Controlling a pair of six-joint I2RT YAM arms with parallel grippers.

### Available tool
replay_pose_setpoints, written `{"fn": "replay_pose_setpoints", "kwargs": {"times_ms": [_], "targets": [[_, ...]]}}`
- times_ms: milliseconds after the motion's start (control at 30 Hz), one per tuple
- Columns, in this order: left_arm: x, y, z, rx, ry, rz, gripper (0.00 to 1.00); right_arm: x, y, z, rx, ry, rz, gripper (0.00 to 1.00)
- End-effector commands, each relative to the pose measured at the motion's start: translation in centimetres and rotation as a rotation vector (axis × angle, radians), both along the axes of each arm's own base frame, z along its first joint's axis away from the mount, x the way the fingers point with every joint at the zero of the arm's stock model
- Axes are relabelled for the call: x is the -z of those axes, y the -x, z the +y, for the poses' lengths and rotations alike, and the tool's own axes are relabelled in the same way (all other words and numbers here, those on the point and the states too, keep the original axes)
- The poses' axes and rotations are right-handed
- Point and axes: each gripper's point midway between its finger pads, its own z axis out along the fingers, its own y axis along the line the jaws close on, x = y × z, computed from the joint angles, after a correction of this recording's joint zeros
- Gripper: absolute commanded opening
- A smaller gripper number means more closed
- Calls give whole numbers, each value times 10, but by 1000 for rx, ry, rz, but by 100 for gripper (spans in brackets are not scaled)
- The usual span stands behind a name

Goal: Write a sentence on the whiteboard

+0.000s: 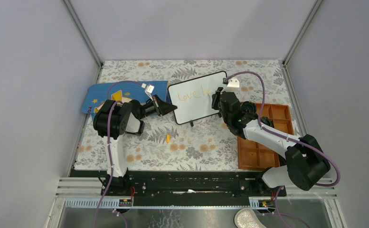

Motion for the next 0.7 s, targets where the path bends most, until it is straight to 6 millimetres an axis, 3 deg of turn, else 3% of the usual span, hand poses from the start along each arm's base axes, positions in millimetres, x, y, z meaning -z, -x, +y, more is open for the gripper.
{"fn": "replay_pose_setpoints", "kwargs": {"times_ms": [0, 333, 667], "targets": [[5, 9, -1, 23, -6, 22, 0, -2, -2, -16, 71, 19, -5, 0], [5, 9, -2, 25, -7, 24, 0, -18, -9, -21, 120, 1, -50, 0], [5, 9, -2, 26, -9, 24, 0, -35, 3, -28, 111, -45, -117, 0]]}}
